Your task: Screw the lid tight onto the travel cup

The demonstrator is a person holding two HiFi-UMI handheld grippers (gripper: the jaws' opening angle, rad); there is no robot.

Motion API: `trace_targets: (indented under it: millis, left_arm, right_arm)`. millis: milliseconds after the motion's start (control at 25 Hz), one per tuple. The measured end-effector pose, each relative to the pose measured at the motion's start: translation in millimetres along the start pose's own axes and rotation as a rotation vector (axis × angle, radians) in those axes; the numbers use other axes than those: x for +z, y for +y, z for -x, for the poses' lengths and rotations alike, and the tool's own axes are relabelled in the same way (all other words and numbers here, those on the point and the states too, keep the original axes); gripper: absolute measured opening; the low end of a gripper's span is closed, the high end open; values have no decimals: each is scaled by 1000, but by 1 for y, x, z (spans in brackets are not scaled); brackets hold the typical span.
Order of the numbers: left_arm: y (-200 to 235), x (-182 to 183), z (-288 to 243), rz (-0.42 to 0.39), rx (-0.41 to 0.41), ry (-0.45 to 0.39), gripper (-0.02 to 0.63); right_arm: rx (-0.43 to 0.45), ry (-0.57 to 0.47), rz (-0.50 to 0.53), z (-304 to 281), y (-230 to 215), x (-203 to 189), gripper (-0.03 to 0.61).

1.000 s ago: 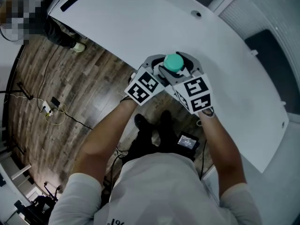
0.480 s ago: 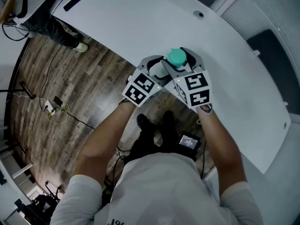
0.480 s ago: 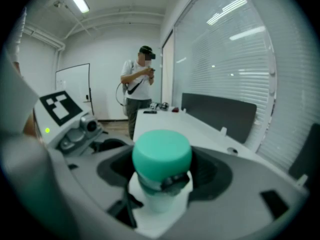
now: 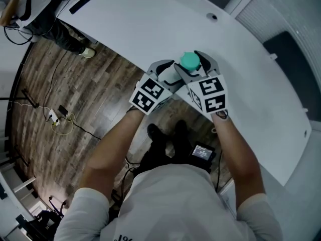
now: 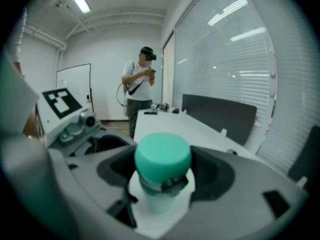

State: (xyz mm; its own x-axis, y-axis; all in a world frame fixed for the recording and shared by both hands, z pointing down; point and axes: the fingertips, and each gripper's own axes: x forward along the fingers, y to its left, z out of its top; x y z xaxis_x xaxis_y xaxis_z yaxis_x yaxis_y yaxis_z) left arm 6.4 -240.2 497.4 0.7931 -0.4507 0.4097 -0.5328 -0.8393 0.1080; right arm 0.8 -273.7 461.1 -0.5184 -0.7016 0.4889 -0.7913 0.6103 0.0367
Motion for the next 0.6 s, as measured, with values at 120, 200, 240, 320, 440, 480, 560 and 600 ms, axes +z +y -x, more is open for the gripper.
trace_targets:
  millis: [120, 200, 240, 320, 440, 480, 560, 600]
  left_arm:
    - [1, 6, 2, -2, 4, -10, 321]
    - [0, 7, 5, -3, 5, -6, 319]
    - [-1, 7, 6, -4, 4, -8, 321]
    - [-3, 9, 8, -6, 5, -15, 321]
    - [-5, 10, 10, -8, 7, -20, 319]
    - [-5, 11, 11, -9, 7, -22, 319]
    - [-5, 15, 16, -13, 11, -28, 320]
    - [-5, 18, 18, -14, 13, -34, 321]
  right_arm:
    - [2, -15, 8, 4, 1, 6, 322]
    - [1, -16, 8, 6, 2, 7, 322]
    - [1, -17, 7, 8, 2, 7, 322]
    - [2, -22, 4, 10, 3, 9, 322]
    - [1, -33, 1, 14, 3, 12, 322]
    - [-2, -38, 4, 16, 2, 14, 322]
    - [-11, -50, 14, 22, 1, 20, 322]
    - [-15, -60, 18, 24, 0, 25, 322]
